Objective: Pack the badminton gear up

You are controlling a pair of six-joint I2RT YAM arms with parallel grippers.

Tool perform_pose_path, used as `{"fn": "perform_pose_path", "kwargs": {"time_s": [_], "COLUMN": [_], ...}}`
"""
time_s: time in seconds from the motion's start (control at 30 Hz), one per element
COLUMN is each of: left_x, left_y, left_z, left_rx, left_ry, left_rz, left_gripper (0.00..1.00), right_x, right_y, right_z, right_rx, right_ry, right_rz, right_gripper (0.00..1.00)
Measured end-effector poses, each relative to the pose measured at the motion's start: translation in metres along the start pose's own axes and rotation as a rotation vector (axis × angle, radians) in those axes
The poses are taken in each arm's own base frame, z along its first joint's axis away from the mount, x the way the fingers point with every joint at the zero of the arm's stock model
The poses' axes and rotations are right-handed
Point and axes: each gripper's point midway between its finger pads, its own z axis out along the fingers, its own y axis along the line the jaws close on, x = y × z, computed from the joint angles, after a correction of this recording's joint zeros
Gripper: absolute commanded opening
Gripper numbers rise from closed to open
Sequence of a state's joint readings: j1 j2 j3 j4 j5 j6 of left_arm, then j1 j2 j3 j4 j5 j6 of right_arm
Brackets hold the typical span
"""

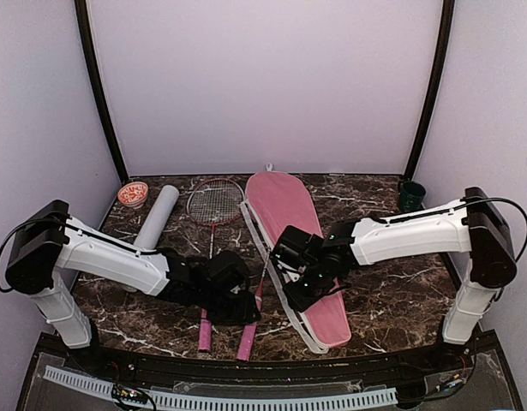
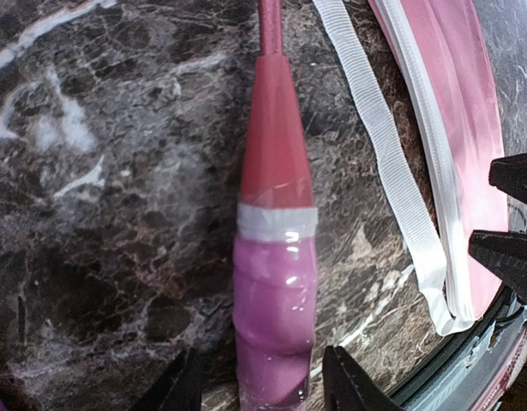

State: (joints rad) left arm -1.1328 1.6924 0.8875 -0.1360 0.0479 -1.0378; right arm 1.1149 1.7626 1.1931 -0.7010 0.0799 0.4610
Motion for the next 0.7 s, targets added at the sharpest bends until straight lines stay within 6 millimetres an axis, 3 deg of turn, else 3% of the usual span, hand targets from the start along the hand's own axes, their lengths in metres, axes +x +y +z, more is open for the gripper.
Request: {"fn": "perform_pose_path", "kwargs": {"time_s": [0.17,0.3,0.5,0.7], "left_x": [0.002,0.002,0.001,0.001], "left_y": [0.007,0.007,0.005,0.003], "left_z": [-0.004,-0.004,-0.003,-0.002], "left_rx": [-0.008,-0.003,0.010,0.028], "left_ry": [-0.011,-0.016,-0.021,-0.019], "left_rz": [-0.014,-0.021,-0.025,-0.027], "left_gripper": [0.50,0.50,0.48,0.41], "right_x": [0.006,0.010,0.013,0.013], "right_y": [-0.004,-0.005,-0.006,-0.006], "right_z": [0.011,0.020,0.026,0.026], "right_rx": [0.034,0.043,0.050,0.050], "right_ry": [0.032,0.056,0.069,0.068], "right_rz": [-0.005,-0.010,-0.010,-0.006], "right_gripper": [0.32,0.23,0.00,0.00]}}
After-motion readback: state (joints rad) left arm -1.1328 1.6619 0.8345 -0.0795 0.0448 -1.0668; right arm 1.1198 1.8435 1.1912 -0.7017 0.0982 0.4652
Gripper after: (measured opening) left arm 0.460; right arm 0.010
